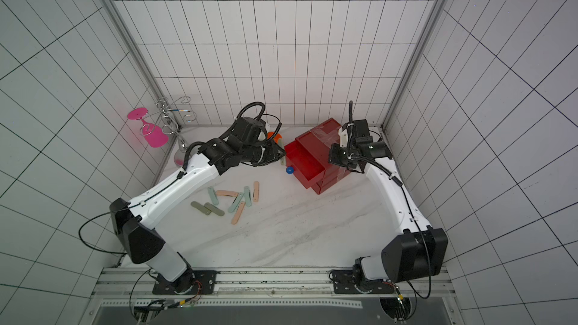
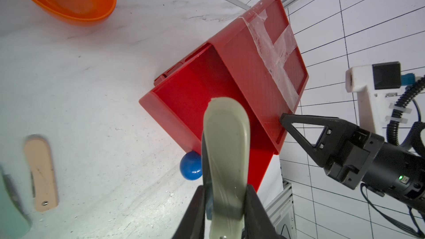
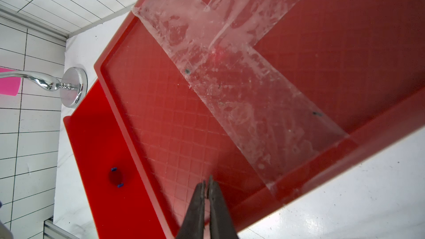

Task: Place the fruit knives into the drawer by color
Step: Place the fruit knife in the drawer.

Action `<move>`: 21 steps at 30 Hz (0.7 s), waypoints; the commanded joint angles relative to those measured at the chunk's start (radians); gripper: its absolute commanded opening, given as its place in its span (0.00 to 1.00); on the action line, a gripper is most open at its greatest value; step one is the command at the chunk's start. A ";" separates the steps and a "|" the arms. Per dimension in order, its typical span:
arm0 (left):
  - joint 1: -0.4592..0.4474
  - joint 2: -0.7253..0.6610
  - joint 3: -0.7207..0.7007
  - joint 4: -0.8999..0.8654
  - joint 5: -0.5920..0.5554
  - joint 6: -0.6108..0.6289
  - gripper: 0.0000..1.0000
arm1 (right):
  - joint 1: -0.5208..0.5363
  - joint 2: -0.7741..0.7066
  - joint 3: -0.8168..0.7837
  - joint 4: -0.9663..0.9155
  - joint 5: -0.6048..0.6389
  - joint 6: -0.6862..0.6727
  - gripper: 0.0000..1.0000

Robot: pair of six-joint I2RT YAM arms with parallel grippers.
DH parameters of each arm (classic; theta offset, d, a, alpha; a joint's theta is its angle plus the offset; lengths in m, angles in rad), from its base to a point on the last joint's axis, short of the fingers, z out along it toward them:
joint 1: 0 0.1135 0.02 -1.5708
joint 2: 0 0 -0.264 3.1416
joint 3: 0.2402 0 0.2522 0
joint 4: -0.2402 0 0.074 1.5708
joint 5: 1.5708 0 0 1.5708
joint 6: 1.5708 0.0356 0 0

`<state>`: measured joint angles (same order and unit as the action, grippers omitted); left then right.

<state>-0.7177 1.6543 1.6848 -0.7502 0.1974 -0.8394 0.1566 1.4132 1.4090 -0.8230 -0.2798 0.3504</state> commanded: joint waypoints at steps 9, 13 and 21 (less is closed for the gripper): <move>-0.052 0.118 0.081 0.137 -0.003 -0.170 0.27 | -0.009 0.007 -0.039 -0.162 0.002 -0.010 0.10; -0.052 0.121 0.052 0.154 -0.024 -0.184 0.27 | -0.009 0.011 -0.044 -0.163 0.000 -0.011 0.10; -0.053 0.137 0.016 0.173 -0.065 -0.188 0.27 | -0.009 0.019 -0.049 -0.160 -0.004 -0.013 0.10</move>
<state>-0.7689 1.7687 1.7161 -0.6151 0.1619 -1.0065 0.1566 1.4132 1.4090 -0.8230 -0.2844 0.3500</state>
